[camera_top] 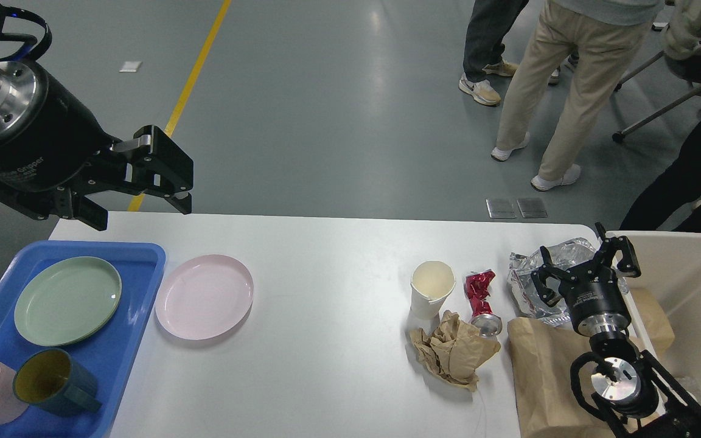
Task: Tidy desktop
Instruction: 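Lower the left gripper to the pink plate rim and grasp it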
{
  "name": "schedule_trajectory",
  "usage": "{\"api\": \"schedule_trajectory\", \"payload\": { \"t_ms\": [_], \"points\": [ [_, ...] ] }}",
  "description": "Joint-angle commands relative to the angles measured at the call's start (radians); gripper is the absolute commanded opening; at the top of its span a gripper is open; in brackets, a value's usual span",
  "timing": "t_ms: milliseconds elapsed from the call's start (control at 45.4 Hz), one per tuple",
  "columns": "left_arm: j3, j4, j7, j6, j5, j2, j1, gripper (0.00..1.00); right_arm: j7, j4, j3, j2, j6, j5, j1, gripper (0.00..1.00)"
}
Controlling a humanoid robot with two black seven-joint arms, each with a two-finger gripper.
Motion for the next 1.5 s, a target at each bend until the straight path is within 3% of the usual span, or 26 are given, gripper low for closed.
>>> {"api": "schedule_trajectory", "payload": {
  "t_ms": [0,154,330,418,462,661,837,1013,1167,1475],
  "points": [
    [-0.001,0.003,0.000,0.034,-0.018,0.008,0.070,0.92,0.000,0.000,0.000,0.000,0.000,0.000,0.000,1.00],
    [-0.001,0.010,-0.008,0.124,-0.021,0.084,0.220,0.92,0.000,0.000,0.000,0.000,0.000,0.000,0.000,1.00],
    [-0.001,0.050,-0.008,0.324,-0.056,0.179,0.442,0.91,0.000,0.000,0.000,0.000,0.000,0.000,0.000,1.00],
    [-0.042,0.087,-0.006,0.451,-0.104,0.230,0.602,0.91,0.000,0.000,0.000,0.000,0.000,0.000,0.000,1.00],
    [-0.103,0.131,-0.006,0.546,-0.125,0.262,0.740,0.91,0.000,0.000,0.000,0.000,0.000,0.000,0.000,1.00],
    [-0.310,0.291,-0.003,0.715,-0.150,0.360,1.117,0.90,0.000,0.000,0.000,0.000,0.000,0.000,0.000,1.00],
    [-0.481,0.449,0.006,0.795,-0.158,0.380,1.346,0.90,0.000,0.000,0.000,0.000,0.000,0.000,0.000,1.00],
    [-0.616,0.590,0.008,0.796,-0.152,0.374,1.535,0.91,0.000,0.000,0.000,0.000,0.000,0.000,0.000,1.00],
    [-0.725,0.644,0.006,0.802,-0.145,0.373,1.618,0.90,0.000,0.000,0.000,0.000,0.000,0.000,0.000,1.00],
    [-0.804,0.714,0.006,0.819,-0.145,0.316,1.673,0.90,0.000,0.000,0.000,0.000,0.000,0.000,0.000,1.00]
  ]
}}
